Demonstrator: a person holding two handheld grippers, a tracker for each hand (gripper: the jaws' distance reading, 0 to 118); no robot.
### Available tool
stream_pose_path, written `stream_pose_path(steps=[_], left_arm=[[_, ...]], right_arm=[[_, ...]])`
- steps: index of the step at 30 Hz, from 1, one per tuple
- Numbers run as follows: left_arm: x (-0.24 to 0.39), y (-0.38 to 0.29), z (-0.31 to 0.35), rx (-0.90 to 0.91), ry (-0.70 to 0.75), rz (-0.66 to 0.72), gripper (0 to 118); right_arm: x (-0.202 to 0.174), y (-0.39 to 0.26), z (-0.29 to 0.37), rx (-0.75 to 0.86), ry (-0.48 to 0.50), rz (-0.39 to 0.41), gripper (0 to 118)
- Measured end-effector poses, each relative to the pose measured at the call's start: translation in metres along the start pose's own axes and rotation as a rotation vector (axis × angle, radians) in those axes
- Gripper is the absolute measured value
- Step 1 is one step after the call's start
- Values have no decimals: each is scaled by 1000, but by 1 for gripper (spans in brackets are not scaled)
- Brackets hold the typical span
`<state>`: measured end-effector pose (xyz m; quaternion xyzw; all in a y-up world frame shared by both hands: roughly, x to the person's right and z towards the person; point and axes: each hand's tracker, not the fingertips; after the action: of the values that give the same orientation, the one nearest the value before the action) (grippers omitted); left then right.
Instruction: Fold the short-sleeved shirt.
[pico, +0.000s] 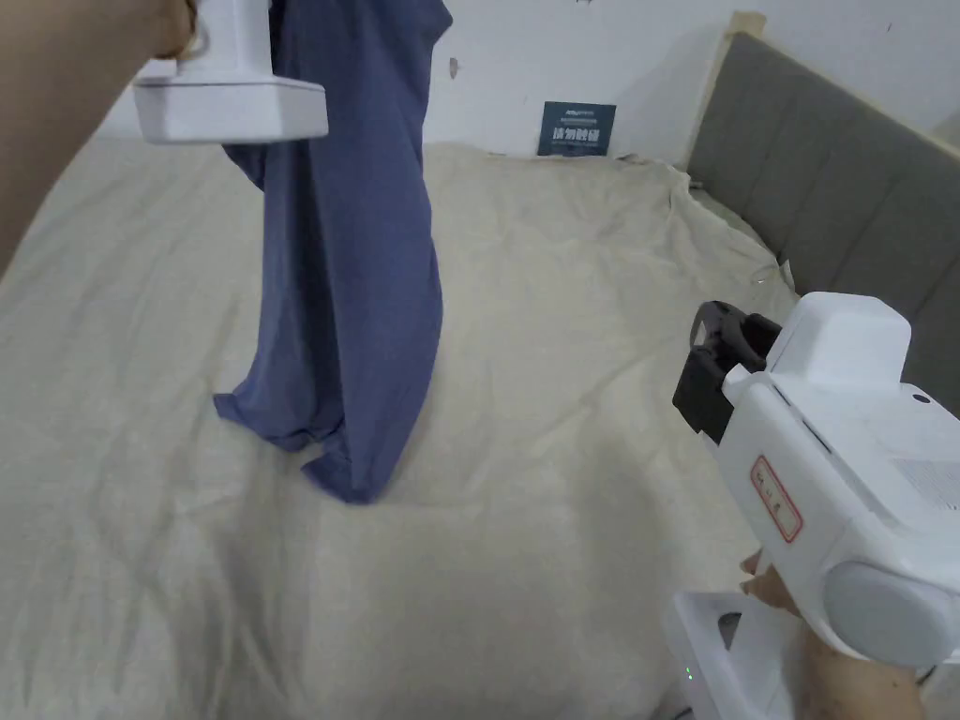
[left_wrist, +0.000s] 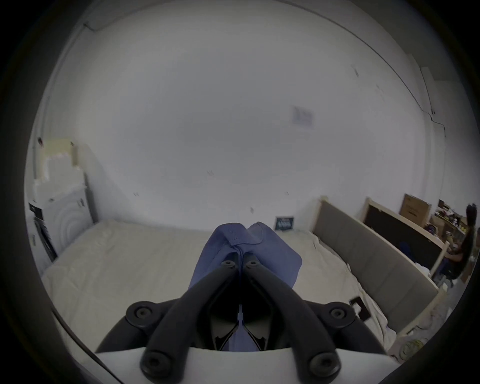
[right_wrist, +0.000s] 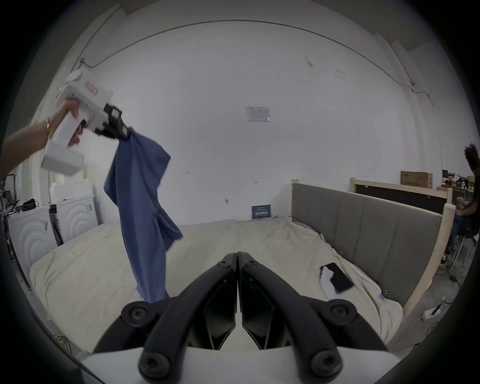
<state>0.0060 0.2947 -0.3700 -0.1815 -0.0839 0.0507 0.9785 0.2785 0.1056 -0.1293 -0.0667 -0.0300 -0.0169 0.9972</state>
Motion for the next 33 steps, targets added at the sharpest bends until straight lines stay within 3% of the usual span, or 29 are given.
stream_pose_path(steps=[8,12,19,21,24,25,29,30,33], left_arm=[[24,-177,-87,-347,-43,-46,0],[28,-265,-107,-503,3,-169,0],[26,-353,-115,-645,50,-232,0],[25,-364,-112,-638,59,-244,20],[22,-360,-105,-610,68,-215,27],[21,-354,-103,-609,70,-200,37],[16,-322,-77,-449,30,-184,103],[15,-312,-69,-387,45,-181,112],[8,-278,-40,-231,29,-160,117]], right_arm=[[4,-23,-20,-71,-7,-27,0],[1,-35,-27,-115,2,1,0],[0,-55,-39,-181,2,-35,0],[-2,-57,-40,-190,4,-32,0],[-3,-58,-39,-197,9,-30,0],[-4,-58,-39,-197,12,-28,0],[-8,-56,-42,-198,35,-19,0],[-11,-55,-42,-195,37,-19,0],[-20,-51,-41,-173,54,-2,0]])
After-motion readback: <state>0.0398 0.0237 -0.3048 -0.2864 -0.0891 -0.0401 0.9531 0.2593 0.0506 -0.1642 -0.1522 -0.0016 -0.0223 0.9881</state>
